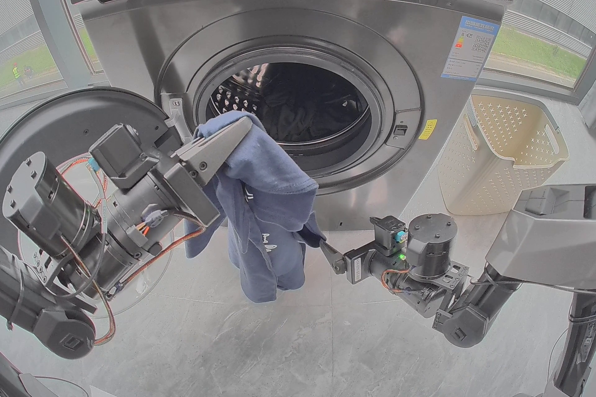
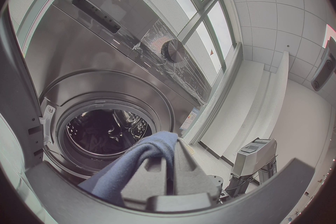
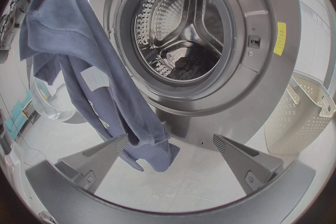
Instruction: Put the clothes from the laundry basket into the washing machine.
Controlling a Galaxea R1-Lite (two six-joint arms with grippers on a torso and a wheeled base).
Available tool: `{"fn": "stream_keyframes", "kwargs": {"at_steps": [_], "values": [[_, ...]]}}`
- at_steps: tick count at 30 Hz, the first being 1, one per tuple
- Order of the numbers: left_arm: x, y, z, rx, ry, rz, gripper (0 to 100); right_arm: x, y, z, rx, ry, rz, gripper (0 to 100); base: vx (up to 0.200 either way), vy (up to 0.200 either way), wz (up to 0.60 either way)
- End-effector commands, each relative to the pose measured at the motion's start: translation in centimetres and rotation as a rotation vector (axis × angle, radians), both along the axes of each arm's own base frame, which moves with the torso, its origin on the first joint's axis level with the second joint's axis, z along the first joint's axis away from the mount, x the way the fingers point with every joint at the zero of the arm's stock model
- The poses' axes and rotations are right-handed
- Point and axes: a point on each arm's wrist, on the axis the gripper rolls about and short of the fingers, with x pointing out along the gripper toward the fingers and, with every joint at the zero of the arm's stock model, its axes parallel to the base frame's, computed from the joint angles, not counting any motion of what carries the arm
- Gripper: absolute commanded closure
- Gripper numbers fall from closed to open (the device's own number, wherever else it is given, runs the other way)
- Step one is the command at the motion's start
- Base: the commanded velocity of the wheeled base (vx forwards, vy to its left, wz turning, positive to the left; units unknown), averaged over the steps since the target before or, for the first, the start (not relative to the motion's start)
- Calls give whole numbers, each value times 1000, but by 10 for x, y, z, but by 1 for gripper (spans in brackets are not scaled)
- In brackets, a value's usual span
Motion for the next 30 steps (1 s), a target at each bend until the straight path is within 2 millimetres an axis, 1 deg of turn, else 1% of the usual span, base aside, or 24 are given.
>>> {"fn": "stream_keyframes", "kwargs": {"at_steps": [1,5,6,8,9,12,13,15,17,20,25,28,29,30], "values": [[1,-1,0,0,0,0,100,-8,0,8,11,-6,36,0,0,0,0],[1,-1,1,-2,-3,0,100,-22,4,-5,-16,51,120,0,0,0,0],[1,-1,1,-3,-2,0,100,-24,4,-7,-18,59,133,0,0,0,0],[1,-1,1,-3,-2,0,100,-22,8,-18,-35,82,154,0,0,0,0],[1,-1,1,-3,-2,0,100,-20,8,-22,-38,85,156,0,0,0,0],[1,-1,2,-5,-6,0,100,-1,16,-30,-28,65,145,0,0,0,0],[1,-1,2,-5,-6,0,100,9,18,-34,-24,58,132,0,0,0,0],[1,-1,2,-6,-7,0,100,16,20,-37,-19,49,123,0,0,0,0],[1,-1,3,-8,-9,0,100,27,27,-39,-3,26,122,0,0,0,0],[1,-1,3,-8,-9,0,100,34,35,-41,9,6,125,0,0,0,0],[1,0,3,-9,-11,0,100,42,40,-49,5,1,123,0,0,0,0],[1,0,3,-8,-9,0,100,51,43,-51,11,-20,115,0,0,0,0],[1,0,3,-9,-11,1,100,54,43,-51,13,-26,113,100,0,0,0],[1,0,3,-8,-9,1,100,56,44,-50,19,-34,111,100,0,0,0]]}}
